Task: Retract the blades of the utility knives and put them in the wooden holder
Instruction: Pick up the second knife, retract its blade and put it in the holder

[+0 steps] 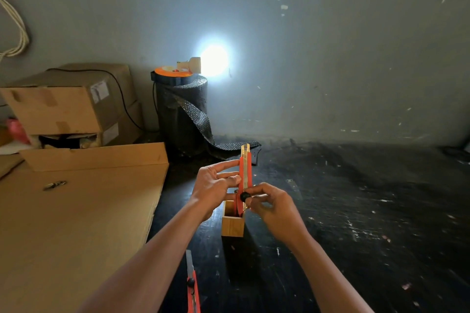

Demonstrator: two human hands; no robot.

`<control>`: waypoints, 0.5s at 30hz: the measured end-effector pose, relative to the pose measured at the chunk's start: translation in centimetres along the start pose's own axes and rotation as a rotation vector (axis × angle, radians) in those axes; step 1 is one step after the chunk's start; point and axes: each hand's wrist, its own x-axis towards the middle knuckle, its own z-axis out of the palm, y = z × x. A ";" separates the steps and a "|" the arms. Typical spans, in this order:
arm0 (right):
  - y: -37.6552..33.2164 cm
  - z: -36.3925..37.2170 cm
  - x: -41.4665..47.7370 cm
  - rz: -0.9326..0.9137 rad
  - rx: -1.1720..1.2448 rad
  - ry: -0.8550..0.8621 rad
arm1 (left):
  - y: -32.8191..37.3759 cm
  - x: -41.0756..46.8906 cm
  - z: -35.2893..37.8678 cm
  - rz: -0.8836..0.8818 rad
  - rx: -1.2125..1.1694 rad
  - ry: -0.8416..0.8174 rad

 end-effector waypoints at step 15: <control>-1.3 0.1 0.3 -0.090 -0.050 0.068 | 1.8 0.6 0.4 0.065 0.086 0.043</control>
